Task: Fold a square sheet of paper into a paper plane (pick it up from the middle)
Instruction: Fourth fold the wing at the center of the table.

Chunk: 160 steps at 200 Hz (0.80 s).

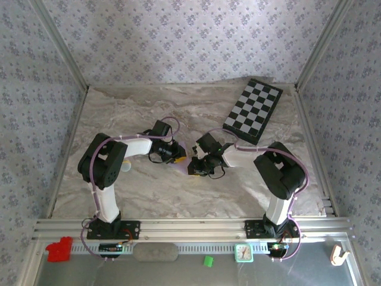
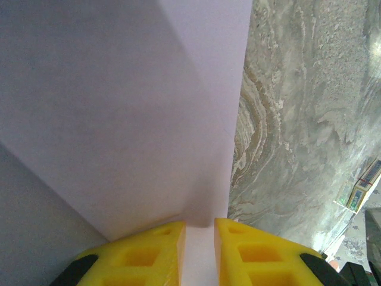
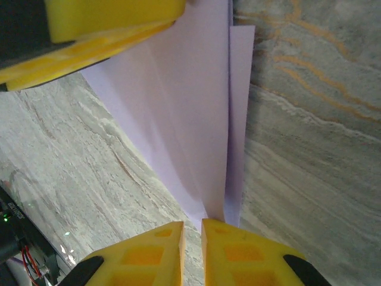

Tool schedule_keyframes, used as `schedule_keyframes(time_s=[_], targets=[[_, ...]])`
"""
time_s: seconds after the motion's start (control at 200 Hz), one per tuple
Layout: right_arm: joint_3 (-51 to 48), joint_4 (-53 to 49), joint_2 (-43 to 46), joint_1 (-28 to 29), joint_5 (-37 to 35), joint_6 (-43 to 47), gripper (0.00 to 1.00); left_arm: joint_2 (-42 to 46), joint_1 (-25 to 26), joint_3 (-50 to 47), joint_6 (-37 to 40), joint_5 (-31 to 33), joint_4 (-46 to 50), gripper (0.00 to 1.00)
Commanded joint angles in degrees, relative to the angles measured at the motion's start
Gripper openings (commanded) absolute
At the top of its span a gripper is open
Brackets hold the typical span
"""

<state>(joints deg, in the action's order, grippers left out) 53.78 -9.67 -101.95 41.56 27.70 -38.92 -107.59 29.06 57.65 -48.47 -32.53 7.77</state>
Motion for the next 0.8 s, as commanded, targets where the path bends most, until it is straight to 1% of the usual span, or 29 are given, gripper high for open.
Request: schedule_keyframes(time_s=[0.0, 0.345, 0.6, 0.795], targets=[[-0.9, -2.3, -0.8, -0.1, -1.4, 0.6, 0.16, -3.1, -0.1, -0.6, 0.8, 5.0, 5.2, 0.22], [-2.3, -2.7, -1.7, -0.1, -1.5, 0.1, 0.16, -3.4, -0.1, -0.4, 0.5, 5.2, 5.6, 0.22], [-3.1, -6.3, -1.3, 0.3, -2.0, 1.1, 0.15, -4.2, -0.1, 0.4, 0.6, 7.2, 8.6, 0.22], [-6.0, -10.1, 1.5, 0.9, -1.7, 2.5, 0.15, -5.1, -0.2, 0.8, 0.3, 8.6, 10.2, 0.21]])
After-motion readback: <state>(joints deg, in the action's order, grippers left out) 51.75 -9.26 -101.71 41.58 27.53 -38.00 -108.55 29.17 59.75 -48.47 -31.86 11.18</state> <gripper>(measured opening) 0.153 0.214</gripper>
